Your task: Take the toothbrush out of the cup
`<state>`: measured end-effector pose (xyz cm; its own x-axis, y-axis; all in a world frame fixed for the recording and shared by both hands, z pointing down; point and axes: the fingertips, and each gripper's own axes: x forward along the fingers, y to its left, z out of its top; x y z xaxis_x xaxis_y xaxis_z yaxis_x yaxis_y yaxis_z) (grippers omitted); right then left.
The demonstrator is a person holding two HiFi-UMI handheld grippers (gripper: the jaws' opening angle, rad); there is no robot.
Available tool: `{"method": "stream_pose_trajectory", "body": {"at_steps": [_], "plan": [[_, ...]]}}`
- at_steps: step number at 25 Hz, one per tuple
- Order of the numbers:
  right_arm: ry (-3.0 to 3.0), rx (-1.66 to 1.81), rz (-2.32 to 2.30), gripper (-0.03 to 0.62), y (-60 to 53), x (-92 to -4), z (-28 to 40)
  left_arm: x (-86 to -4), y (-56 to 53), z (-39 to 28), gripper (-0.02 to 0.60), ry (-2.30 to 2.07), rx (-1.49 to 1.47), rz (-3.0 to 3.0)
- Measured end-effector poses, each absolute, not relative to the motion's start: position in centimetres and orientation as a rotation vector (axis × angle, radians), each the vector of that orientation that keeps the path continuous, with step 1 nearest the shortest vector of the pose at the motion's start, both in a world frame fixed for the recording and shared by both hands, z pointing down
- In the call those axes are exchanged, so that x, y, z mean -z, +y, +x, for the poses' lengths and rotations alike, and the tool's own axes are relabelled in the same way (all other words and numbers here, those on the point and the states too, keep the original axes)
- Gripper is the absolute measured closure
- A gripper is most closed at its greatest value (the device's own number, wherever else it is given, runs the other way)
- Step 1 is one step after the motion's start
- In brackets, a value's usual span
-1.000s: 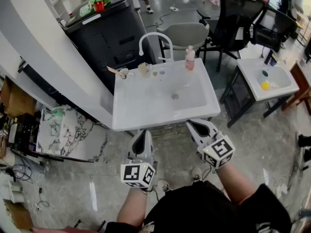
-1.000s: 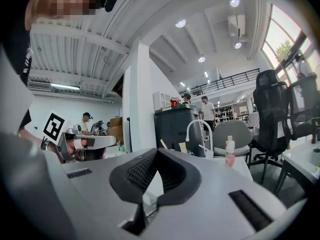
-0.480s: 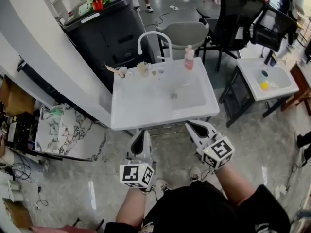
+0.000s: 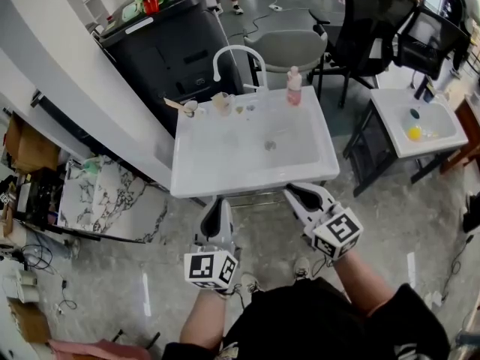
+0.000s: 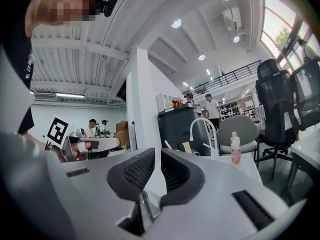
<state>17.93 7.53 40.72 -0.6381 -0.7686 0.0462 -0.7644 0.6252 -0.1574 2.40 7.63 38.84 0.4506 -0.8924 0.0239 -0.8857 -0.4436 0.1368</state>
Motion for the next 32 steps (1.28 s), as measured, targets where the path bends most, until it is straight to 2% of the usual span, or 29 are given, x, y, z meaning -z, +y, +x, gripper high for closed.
{"method": "stream_pose_trajectory", "body": {"at_steps": [3, 5, 8, 10, 23, 32], "plan": [[2.821, 0.245, -1.293, 0.514, 7.2, -40.6, 18.7, -38.8, 7.5, 3.1, 0.562, -1.628, 0.067, 2.546], [2.832, 0.231, -1.281, 0.471, 6.9, -40.5, 19.3, -39.0, 7.3, 3.7, 0.464, -1.648, 0.053, 2.536], [2.847, 0.209, -1.258, 0.426, 6.5, -40.3, 20.4, -39.1, 7.1, 4.8, 0.376, -1.677, 0.046, 2.522], [2.854, 0.197, -1.245, 0.410, 6.2, -40.2, 21.3, -39.0, 7.0, 5.7, 0.354, -1.689, 0.045, 2.520], [2.863, 0.184, -1.213, 0.390, 3.9, -39.9, 24.3, -38.3, 5.2, 7.7, 0.347, -1.749, 0.044, 2.501], [2.860, 0.191, -1.245, 0.391, 1.5, -40.9, 20.6, -39.2, 2.7, 3.3, 0.347, -1.740, 0.074, 2.500]]}}
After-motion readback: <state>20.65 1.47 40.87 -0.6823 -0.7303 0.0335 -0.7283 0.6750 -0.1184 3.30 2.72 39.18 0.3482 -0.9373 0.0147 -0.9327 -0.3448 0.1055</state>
